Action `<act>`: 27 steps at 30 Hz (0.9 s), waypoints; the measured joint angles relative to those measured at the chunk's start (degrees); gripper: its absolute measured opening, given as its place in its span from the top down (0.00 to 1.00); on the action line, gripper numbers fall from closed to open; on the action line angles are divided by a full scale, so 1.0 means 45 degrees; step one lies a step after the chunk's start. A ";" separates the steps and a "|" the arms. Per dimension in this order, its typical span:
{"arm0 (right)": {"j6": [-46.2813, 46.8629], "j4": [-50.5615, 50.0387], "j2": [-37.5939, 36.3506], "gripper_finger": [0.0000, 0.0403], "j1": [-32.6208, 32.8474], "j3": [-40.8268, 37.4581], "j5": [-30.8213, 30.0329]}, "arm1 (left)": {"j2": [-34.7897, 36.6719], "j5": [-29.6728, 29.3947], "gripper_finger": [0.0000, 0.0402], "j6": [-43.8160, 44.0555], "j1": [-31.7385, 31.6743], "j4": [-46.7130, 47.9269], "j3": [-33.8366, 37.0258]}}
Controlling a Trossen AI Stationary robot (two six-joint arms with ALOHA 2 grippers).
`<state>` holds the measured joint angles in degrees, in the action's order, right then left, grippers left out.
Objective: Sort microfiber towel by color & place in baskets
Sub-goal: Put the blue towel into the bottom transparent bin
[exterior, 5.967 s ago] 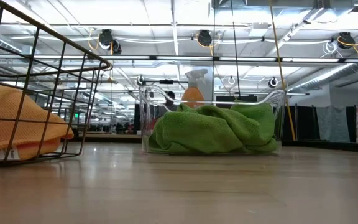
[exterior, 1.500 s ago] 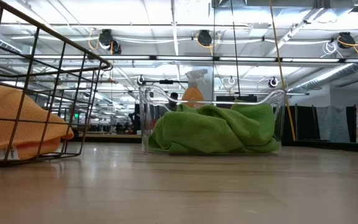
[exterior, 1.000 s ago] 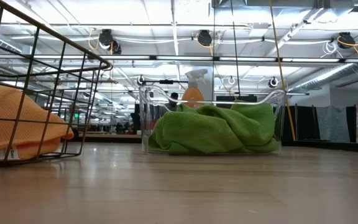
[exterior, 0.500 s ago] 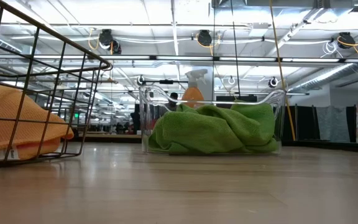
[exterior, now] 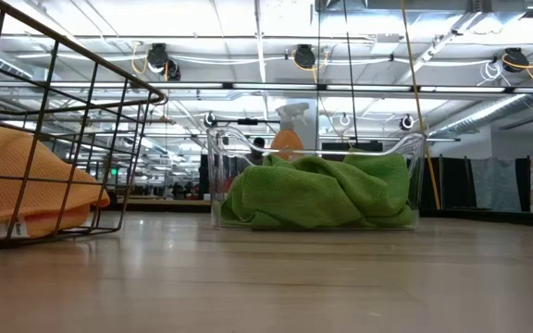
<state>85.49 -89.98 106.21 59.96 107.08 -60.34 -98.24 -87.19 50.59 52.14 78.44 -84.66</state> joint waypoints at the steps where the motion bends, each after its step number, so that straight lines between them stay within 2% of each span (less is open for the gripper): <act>1: -0.0267 -0.0006 -0.0025 0.21 -0.0186 0.0008 0.1659 | 0.0000 0.0007 0.28 0.0000 0.0007 0.0004 0.0000; 3: -0.0147 -0.0004 -0.0023 0.22 -0.0527 0.0002 0.4598 | 0.0000 0.0009 0.28 0.0002 0.0015 -0.0001 0.0000; 5: 0.0170 0.0017 -0.0023 0.22 -0.0735 -0.0095 0.6862 | 0.0000 0.0009 0.28 0.0005 0.0015 0.0003 0.0000; 10: 0.1215 0.0649 -0.0022 0.22 -0.0417 -0.0244 1.0932 | 0.0000 0.0023 0.28 0.0016 0.0010 -0.0001 0.0000; 15: 0.3713 0.0294 0.0063 0.22 0.0577 -0.0250 1.5060 | 0.0000 0.0033 0.28 0.0018 0.0013 -0.0008 0.0000; 17: 0.4698 0.0015 0.0128 0.22 0.0983 -0.0255 1.6108 | 0.0000 0.0062 0.28 0.0015 0.0012 -0.0010 0.0000; 19: 0.5491 0.0198 0.0137 0.22 0.1365 -0.0260 1.5636 | 0.0000 0.0088 0.28 0.0015 0.0010 -0.0005 0.0000; 22: 0.6281 0.1334 0.0128 0.22 0.1726 -0.0260 1.3503 | 0.0000 0.0101 0.28 0.0015 0.0010 -0.0030 0.0000; 25: 0.5867 0.3475 0.0128 0.22 0.2020 -0.0260 1.1409 | 0.0000 0.0105 0.28 0.0015 0.0010 -0.0080 0.0000; 27: 0.5332 0.5010 0.0128 0.22 0.2159 -0.0260 1.0920 | 0.0000 0.0103 0.28 0.0012 0.0007 -0.0086 0.0000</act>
<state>109.48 -67.43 106.78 69.67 105.91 -11.20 -98.24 -86.73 50.64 52.17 78.05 -84.66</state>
